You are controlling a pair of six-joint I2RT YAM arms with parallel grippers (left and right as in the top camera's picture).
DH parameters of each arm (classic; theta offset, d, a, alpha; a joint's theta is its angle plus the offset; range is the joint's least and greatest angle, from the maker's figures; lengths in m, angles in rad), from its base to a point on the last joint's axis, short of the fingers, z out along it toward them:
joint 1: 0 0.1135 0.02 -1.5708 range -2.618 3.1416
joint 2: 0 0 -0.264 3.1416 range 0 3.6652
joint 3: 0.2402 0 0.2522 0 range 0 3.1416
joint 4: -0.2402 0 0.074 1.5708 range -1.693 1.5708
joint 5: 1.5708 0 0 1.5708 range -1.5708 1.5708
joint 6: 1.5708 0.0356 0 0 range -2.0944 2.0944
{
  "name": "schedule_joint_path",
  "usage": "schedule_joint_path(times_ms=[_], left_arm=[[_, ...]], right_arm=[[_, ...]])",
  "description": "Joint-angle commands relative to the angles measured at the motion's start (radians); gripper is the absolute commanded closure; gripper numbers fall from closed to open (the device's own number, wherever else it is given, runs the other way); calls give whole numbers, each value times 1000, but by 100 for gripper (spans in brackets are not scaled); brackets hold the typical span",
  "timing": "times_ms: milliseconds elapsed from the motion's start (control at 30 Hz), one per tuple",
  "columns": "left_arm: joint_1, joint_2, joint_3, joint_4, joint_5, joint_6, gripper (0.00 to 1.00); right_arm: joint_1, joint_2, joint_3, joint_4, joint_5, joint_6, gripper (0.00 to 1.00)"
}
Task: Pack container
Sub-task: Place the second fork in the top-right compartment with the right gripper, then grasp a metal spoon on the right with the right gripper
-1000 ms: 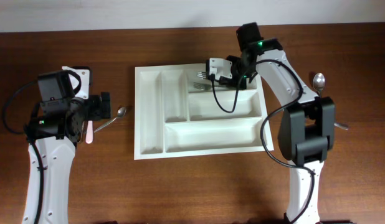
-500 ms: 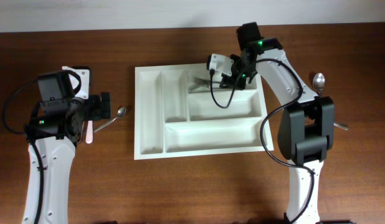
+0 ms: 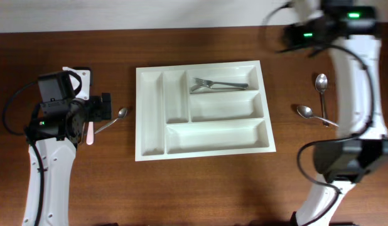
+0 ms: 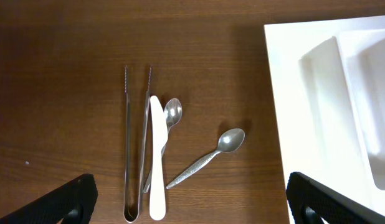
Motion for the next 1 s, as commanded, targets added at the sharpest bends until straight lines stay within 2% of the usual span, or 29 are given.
schedule_joint_path(times_ms=[0,100,267,400,667,967], left_arm=[[3,3,17,-1,0,13,1],[3,3,17,-1,0,13,1],[3,3,17,-1,0,13,1],[3,3,17,-1,0,13,1],[3,3,17,-1,0,13,1],[3,3,17,-1,0,13,1]], right_arm=[[-124,53,-84,-22,114,314,50],[-192,75,-172,-6,109,384,49],[-241,89,-372,106,110,369,48],[-253,89,-475,193,118,275,38],[-291,123,-555,328,140,99,31],[-306,199,-556,400,93,91,32]])
